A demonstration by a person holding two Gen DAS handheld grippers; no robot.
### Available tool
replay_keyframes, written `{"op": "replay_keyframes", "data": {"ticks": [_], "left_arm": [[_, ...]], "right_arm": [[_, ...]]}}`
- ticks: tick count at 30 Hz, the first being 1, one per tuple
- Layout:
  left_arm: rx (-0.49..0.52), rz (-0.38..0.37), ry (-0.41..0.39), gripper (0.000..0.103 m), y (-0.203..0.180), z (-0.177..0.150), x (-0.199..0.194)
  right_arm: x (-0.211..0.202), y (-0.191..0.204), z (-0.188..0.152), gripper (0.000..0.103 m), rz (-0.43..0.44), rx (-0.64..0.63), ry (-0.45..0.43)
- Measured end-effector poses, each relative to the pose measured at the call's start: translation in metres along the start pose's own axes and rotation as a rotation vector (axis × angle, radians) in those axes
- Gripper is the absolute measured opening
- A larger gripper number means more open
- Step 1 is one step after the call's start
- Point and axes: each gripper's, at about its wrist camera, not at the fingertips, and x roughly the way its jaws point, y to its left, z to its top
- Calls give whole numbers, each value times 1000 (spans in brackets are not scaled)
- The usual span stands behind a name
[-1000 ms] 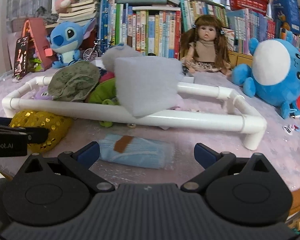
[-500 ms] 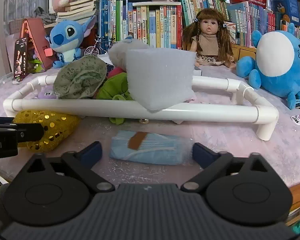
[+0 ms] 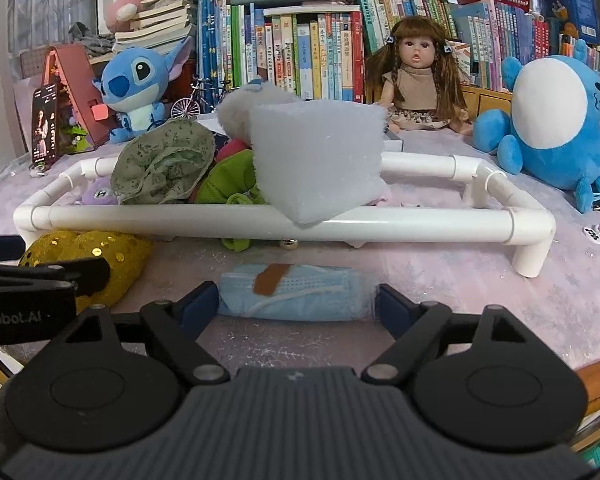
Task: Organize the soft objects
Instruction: 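Close the left tool on the gold sequin pillow while the right tool closes on the blue mask pack, then carry the gold pillow with the left tool while the right tool carries the mask pack into the white box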
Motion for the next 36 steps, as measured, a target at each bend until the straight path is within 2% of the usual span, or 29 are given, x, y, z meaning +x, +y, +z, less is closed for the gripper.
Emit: {"op": "replay_keyframes", "data": {"ticks": [5, 9, 11, 12, 14, 18, 26, 31, 33, 34, 36], "left_arm": [[-50, -4, 3, 101, 5, 1, 9], [-58, -17, 20, 100, 6, 1, 18], [-66, -29, 27, 84, 7, 1, 19], [-64, -27, 26, 82, 7, 2, 18], [-49, -27, 17, 69, 6, 2, 14], [-38, -35, 10, 58, 8, 4, 4], [-84, -76, -2, 38, 20, 10, -26], [-85, -97, -20, 31, 20, 13, -40], [-78, -95, -25, 22, 18, 12, -41], [-68, -77, -28, 9, 17, 11, -41], [-68, -90, -11, 8, 16, 10, -39]], "right_arm": [[0, -3, 0, 87, -10, 6, -1], [1, -5, 0, 87, -24, 3, 2], [1, -6, 0, 87, -26, 0, 2], [0, -7, 0, 87, -24, 1, 2], [-1, -8, 0, 87, -21, 5, 3], [-3, -9, 2, 86, -14, 7, 4], [-19, -10, 9, 86, -5, 1, -12], [-33, -14, 14, 86, 1, 11, -31], [-37, -15, 16, 86, 4, 12, -39], [-39, -15, 16, 86, 4, 12, -43], [-40, -16, 16, 86, 3, 16, -46]]}}
